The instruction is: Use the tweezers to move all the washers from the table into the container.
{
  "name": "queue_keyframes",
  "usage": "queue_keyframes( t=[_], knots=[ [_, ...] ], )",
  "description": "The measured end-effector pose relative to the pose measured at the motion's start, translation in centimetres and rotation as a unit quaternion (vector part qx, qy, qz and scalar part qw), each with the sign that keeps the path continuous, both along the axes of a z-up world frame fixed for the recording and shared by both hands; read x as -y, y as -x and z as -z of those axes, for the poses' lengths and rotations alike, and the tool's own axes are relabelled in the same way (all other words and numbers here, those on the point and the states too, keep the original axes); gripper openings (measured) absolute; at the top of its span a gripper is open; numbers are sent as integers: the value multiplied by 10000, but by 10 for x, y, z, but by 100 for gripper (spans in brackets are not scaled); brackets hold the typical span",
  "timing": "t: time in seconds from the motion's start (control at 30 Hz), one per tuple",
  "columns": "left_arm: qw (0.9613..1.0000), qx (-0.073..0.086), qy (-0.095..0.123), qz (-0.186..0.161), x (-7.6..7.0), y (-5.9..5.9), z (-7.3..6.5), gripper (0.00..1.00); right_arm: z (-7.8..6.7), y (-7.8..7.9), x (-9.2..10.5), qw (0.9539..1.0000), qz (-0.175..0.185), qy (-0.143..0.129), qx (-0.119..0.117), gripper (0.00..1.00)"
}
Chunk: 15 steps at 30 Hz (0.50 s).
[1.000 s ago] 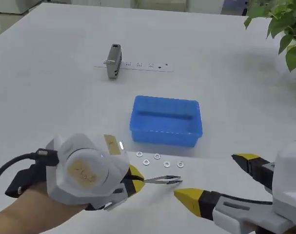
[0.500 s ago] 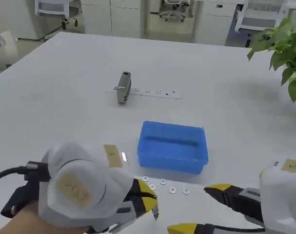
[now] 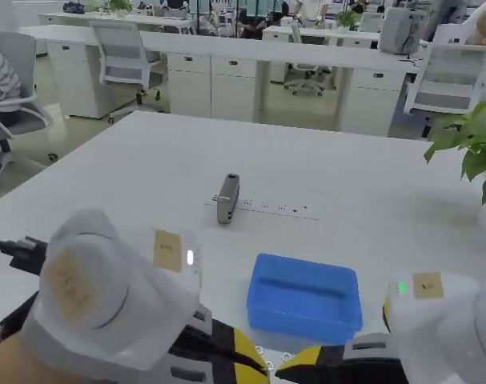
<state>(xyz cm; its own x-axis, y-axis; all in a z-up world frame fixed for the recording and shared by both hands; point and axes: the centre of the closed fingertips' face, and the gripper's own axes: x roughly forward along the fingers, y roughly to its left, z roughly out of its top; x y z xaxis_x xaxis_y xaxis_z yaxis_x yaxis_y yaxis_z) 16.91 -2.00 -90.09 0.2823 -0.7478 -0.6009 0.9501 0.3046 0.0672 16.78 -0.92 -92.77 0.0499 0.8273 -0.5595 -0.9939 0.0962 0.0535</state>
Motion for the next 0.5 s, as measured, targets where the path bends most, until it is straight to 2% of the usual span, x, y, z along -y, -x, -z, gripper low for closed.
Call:
queue_keyframes(
  t=[0.07,0.1,0.17,0.23,0.37,0.43,0.5],
  knots=[
    [10000,-24,18,89,0,3,-5,0,-2,6,-4,9999,-148,32,-10,15],
    [9999,14,-32,149,0,5,-7,0,-4,8,-5,9998,-220,17,7,14],
    [9995,93,-126,267,-1,8,-12,0,-7,12,-7,9993,-359,46,97,10],
    [9993,75,-164,327,0,11,-16,0,-11,13,-8,9989,-420,21,186,7],
    [9984,125,-259,494,0,16,-22,0,-17,16,-13,9982,-565,1,201,3],
    [9980,106,-275,552,1,18,-24,0,-18,18,-14,9976,-650,17,255,3],
    [9973,90,-383,623,0,20,-23,0,-19,20,-15,9969,-728,40,298,3]
  ],
)
